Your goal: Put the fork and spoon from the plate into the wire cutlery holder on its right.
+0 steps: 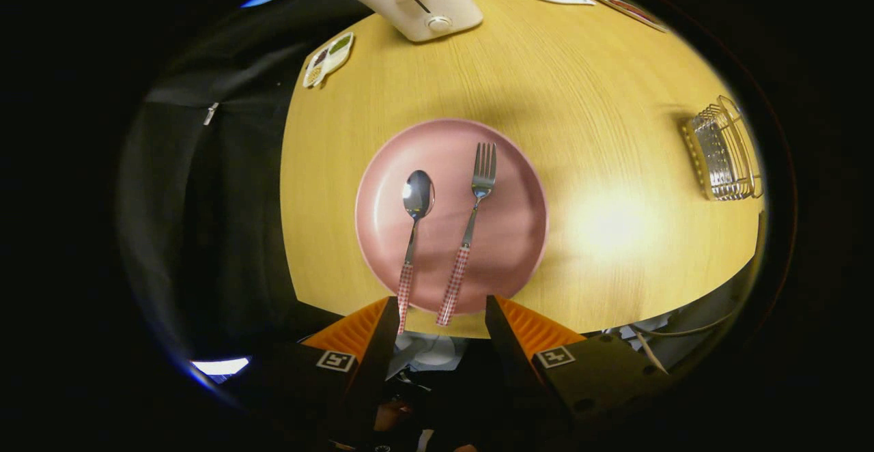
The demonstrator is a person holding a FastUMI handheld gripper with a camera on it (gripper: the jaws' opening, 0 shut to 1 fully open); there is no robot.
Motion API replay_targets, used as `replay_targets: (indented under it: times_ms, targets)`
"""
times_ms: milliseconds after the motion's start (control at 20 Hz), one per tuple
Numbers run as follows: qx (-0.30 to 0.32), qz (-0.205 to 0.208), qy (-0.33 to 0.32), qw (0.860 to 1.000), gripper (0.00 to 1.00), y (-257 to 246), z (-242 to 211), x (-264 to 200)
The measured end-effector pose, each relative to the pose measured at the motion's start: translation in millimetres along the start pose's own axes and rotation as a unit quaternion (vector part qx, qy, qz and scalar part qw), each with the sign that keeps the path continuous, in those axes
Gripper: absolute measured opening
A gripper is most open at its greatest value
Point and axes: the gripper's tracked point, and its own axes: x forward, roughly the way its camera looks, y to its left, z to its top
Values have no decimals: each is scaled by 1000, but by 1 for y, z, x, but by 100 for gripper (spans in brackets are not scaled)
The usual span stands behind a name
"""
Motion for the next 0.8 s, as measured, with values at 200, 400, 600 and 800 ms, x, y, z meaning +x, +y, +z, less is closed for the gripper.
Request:
replay_targets:
  times_ms: [200, 400, 600, 800]
  targets:
    - [19, -27, 9, 999, 76, -6, 3, 24]
    - [43, -50, 26, 997, 57, -14, 4, 42]
    - [48, -66, 30, 996, 17, -28, -1, 41]
    - [27, -33, 24, 999, 14, -24, 6, 25]
